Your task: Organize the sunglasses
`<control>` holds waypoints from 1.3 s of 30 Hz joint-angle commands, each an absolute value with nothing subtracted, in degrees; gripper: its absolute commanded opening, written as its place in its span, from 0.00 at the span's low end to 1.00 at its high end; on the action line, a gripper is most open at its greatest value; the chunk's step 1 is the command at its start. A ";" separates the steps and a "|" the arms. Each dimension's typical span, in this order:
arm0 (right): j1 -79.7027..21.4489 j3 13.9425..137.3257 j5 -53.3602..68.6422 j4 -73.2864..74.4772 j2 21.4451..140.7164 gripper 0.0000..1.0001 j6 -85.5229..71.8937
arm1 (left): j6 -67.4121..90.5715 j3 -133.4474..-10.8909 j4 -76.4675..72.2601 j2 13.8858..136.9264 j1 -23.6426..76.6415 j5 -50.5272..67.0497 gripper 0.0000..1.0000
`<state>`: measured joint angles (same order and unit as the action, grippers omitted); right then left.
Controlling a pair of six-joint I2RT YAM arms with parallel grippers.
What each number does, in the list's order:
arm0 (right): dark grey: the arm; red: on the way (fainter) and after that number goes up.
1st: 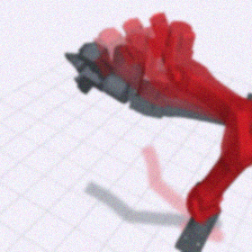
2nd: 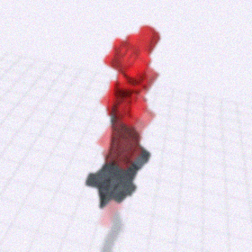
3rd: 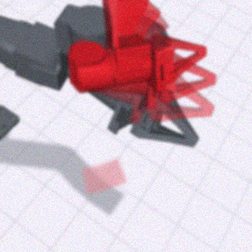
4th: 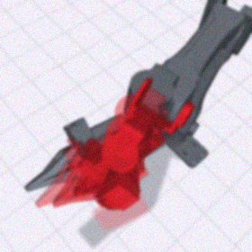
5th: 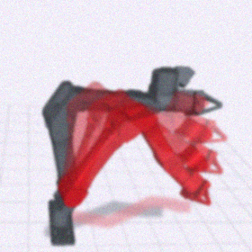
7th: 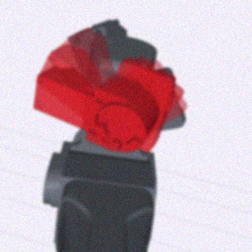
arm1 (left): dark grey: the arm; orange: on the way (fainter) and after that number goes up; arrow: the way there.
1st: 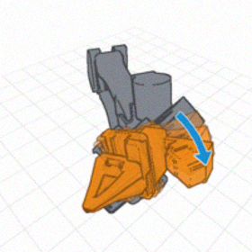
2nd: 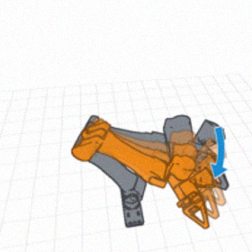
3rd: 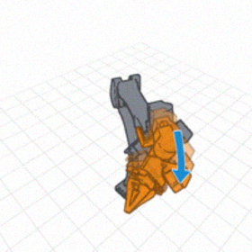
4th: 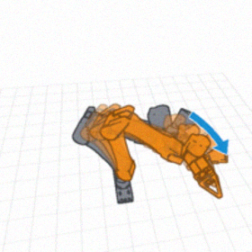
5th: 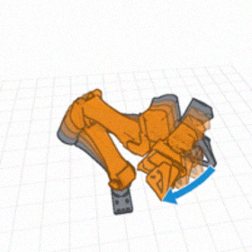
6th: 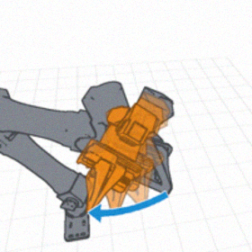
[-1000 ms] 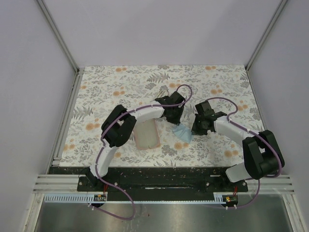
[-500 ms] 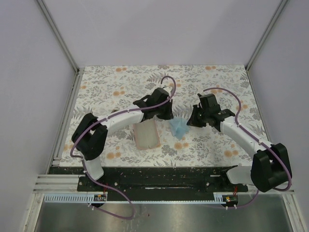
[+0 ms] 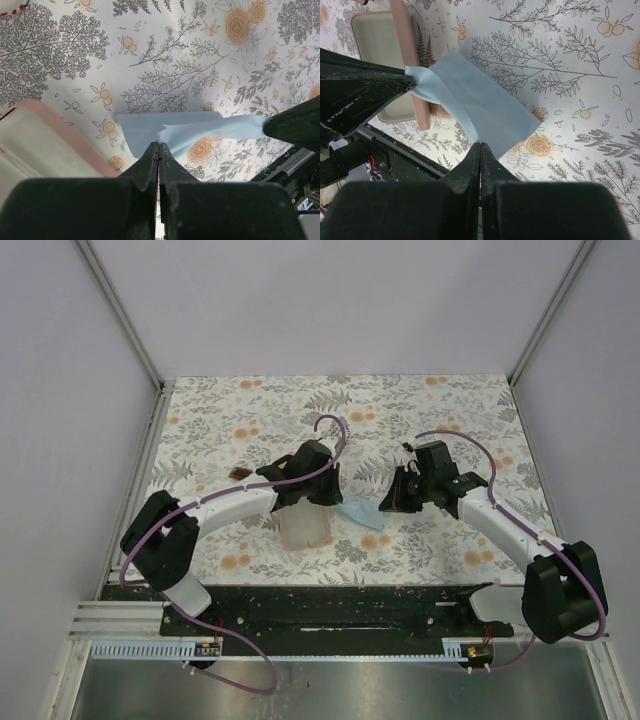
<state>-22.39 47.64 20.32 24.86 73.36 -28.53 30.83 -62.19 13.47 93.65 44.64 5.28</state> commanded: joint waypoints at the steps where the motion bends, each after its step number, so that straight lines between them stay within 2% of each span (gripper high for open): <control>1: -22.15 48.25 21.02 23.02 71.89 0.00 -28.31 | 31.47 -61.61 10.81 90.61 44.74 2.64 0.00; 6: -21.45 52.20 11.61 24.70 76.89 0.00 -26.90 | 30.24 -67.58 10.11 95.70 44.56 1.06 0.00; 21: -15.21 60.38 7.82 23.29 90.17 0.00 -25.05 | 28.21 -81.47 9.49 110.38 42.01 2.46 0.00; 31: -14.94 61.17 5.89 22.85 92.11 0.00 -25.22 | 26.90 -83.67 6.86 115.31 40.78 3.08 0.00; 39: -14.94 59.07 10.80 21.71 90.44 0.00 -25.05 | 26.28 -80.69 5.37 113.39 40.78 4.31 0.00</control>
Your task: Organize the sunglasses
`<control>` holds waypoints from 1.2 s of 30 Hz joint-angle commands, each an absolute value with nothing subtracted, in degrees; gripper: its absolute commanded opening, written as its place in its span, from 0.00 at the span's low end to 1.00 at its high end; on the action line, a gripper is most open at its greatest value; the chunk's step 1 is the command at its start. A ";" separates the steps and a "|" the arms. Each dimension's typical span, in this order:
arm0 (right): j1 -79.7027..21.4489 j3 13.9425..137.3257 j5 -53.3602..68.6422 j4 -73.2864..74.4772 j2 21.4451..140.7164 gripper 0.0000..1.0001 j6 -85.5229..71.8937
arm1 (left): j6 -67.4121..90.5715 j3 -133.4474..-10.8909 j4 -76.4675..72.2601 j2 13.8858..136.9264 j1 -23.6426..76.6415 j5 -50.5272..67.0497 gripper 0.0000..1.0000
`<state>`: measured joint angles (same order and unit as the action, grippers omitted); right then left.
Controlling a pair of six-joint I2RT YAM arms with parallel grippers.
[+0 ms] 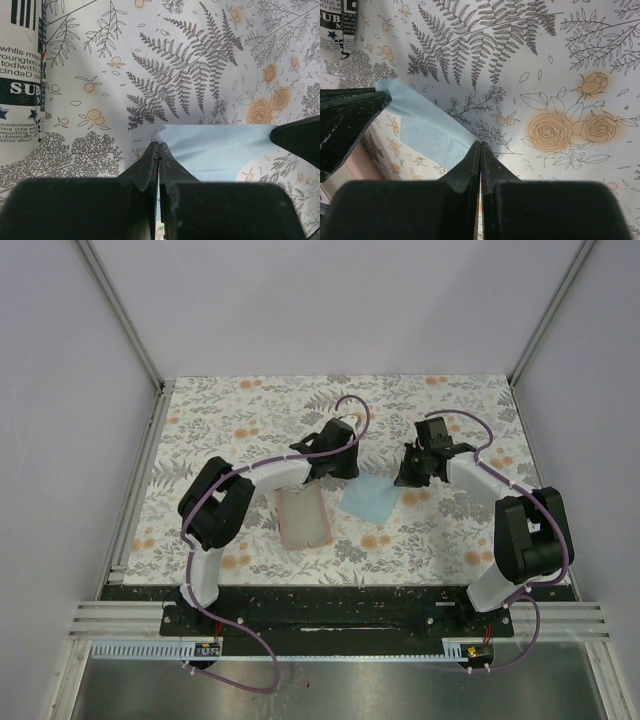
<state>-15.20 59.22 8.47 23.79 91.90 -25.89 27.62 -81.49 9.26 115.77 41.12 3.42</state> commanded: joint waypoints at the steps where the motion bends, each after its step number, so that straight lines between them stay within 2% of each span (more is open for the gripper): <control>1: -14.94 58.80 11.94 21.45 90.44 0.00 -24.87 | 26.28 -80.07 5.19 112.94 40.78 4.39 0.00; 24: -15.82 51.51 19.95 21.09 88.77 0.00 -25.40 | 25.49 -67.06 0.26 106.17 41.31 6.94 0.00; 36: -15.82 58.09 8.44 24.79 90.08 0.00 -25.40 | 25.75 -70.40 -1.67 109.07 41.49 5.10 0.00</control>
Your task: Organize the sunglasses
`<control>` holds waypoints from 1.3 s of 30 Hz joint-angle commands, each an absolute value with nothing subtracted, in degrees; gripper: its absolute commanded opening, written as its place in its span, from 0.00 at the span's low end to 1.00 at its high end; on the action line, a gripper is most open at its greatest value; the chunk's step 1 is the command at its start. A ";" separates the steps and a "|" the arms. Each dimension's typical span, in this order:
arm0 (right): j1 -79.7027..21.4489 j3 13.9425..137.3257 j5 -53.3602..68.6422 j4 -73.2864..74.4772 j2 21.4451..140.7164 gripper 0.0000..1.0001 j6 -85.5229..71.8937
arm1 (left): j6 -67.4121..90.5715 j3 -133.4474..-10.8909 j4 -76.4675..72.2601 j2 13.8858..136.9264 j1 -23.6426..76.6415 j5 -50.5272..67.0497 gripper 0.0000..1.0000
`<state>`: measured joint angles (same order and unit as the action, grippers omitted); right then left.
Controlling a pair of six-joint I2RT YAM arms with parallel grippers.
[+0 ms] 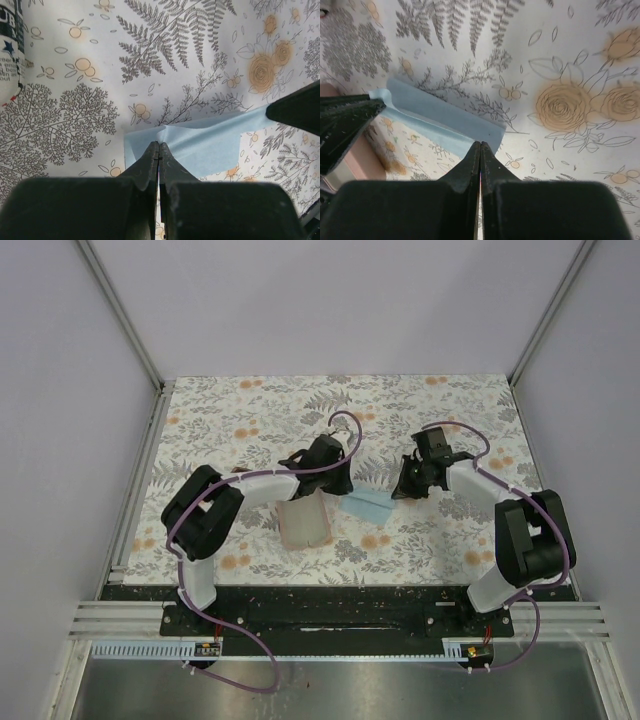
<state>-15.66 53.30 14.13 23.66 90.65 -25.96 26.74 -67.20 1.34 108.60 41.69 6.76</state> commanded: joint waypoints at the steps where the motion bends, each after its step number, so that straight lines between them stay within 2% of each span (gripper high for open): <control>1: -15.82 58.70 8.09 24.87 90.78 0.00 -25.40 | 25.75 -70.75 -2.02 109.42 41.48 4.84 0.00; 12: -15.73 61.96 6.77 25.05 95.36 0.00 -24.70 | 24.61 -72.42 -6.85 112.50 41.49 2.20 0.00; 20: -15.73 60.30 10.37 24.79 94.92 0.00 -24.26 | 24.61 -66.71 -12.65 111.10 41.66 2.29 0.00; 39: -16.26 53.97 16.17 22.85 91.41 0.00 -25.84 | 24.26 -59.94 -15.47 106.61 42.54 2.81 0.00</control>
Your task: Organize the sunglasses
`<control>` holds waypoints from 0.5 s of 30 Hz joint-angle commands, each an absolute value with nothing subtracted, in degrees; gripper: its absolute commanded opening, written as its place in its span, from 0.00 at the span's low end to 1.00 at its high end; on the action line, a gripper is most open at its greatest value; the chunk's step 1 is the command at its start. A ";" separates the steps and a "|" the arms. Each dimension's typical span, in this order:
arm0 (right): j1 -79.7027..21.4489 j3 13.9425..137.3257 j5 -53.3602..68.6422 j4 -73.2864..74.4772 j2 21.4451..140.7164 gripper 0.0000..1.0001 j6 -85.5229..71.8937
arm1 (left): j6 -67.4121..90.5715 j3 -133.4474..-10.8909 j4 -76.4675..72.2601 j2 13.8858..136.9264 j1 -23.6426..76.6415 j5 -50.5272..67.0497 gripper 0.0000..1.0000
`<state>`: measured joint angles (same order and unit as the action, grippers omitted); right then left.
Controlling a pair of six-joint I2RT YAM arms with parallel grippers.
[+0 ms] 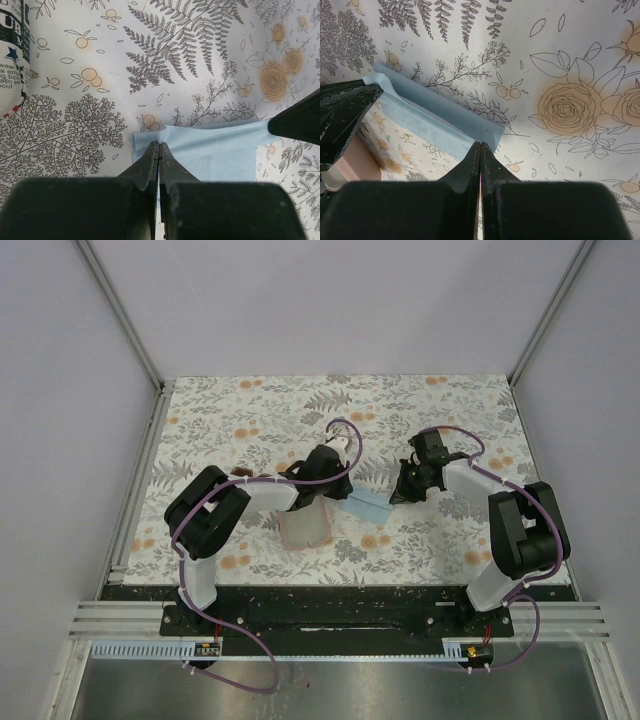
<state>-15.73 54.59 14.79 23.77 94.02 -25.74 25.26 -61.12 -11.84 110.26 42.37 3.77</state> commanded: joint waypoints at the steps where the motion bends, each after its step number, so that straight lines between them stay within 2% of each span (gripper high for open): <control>1: -16.52 53.88 16.26 22.68 91.41 0.00 -25.75 | 24.26 -59.77 -15.56 106.44 42.54 2.90 0.00; 5: -17.05 53.79 17.22 22.50 92.28 0.02 -26.01 | 24.43 -59.94 -15.21 106.78 42.63 2.90 0.01; 7: -17.14 53.88 18.54 22.41 93.07 0.09 -25.93 | 24.52 -60.64 -14.16 107.49 42.63 3.34 0.05; 9: -17.14 53.70 20.12 22.15 93.34 0.21 -26.01 | 25.05 -61.52 -12.49 108.02 42.63 4.13 0.09; 11: -17.14 53.00 21.96 21.19 92.90 0.31 -26.10 | 25.40 -62.92 -9.34 108.37 42.63 5.44 0.16; 12: -17.14 52.39 23.02 20.66 92.38 0.34 -26.10 | 25.31 -64.32 -6.79 108.63 42.54 7.71 0.25; 15: -17.14 50.98 27.40 18.81 91.41 0.41 -25.84 | 25.13 -65.66 -2.64 109.16 42.54 9.49 0.36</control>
<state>-16.62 52.69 20.69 21.98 93.51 -26.06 25.28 -62.22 -6.68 109.03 42.50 5.58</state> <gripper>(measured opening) 0.371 0.307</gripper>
